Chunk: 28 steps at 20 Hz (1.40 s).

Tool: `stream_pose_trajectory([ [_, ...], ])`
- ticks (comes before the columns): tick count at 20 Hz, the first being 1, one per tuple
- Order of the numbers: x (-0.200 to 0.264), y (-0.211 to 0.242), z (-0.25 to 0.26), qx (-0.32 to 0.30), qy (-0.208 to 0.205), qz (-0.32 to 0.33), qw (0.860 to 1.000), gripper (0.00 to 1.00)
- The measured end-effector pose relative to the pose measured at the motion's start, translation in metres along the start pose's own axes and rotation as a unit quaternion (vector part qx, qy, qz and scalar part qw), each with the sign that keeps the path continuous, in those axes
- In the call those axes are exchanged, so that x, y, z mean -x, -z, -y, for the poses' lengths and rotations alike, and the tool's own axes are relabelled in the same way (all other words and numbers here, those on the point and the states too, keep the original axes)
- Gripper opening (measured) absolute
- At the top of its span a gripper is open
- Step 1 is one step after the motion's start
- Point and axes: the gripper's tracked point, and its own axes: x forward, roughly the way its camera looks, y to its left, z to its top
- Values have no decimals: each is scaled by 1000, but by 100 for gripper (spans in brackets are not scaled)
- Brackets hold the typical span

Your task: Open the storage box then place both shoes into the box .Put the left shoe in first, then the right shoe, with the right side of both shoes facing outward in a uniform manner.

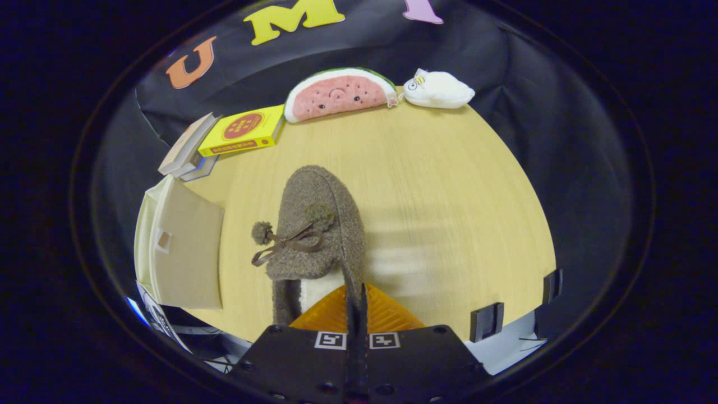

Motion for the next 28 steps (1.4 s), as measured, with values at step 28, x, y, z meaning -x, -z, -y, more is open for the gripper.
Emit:
stream_pose_trajectory([
  [28, 49, 6, -350, 68, -87, 80, 991, 0],
])
